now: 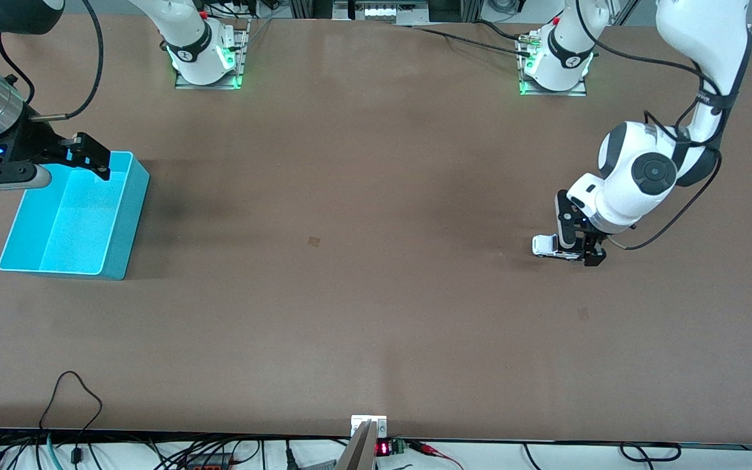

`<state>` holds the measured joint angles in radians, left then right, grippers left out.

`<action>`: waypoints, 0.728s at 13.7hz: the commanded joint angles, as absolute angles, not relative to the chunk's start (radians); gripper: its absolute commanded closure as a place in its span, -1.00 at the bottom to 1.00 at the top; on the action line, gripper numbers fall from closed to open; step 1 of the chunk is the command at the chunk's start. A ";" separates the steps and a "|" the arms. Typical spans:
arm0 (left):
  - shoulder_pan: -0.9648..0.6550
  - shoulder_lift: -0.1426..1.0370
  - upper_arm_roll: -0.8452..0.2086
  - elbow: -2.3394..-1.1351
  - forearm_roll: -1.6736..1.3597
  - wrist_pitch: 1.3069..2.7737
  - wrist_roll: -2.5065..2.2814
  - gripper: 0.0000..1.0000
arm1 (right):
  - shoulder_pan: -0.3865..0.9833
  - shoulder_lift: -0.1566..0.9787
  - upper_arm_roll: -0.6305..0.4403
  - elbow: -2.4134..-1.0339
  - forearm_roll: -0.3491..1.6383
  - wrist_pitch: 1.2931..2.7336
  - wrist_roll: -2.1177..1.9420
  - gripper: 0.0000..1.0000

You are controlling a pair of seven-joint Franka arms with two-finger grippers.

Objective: Wind and store white jeep toy
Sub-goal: 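Lower the left gripper over the jeep and close on it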

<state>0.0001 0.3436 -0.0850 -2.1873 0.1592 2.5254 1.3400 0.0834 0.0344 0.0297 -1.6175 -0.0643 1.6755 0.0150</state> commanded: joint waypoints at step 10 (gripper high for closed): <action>0.011 0.413 -0.092 -2.191 0.179 2.602 1.350 0.69 | 0.103 0.026 0.031 -1.618 -0.083 1.660 0.018 -1.00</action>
<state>-0.0010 0.4161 -0.0869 -2.1886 0.1593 2.6012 1.3452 0.0972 0.0343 0.0299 -1.6175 -0.0643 1.6704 0.0150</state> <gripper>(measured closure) 0.467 0.000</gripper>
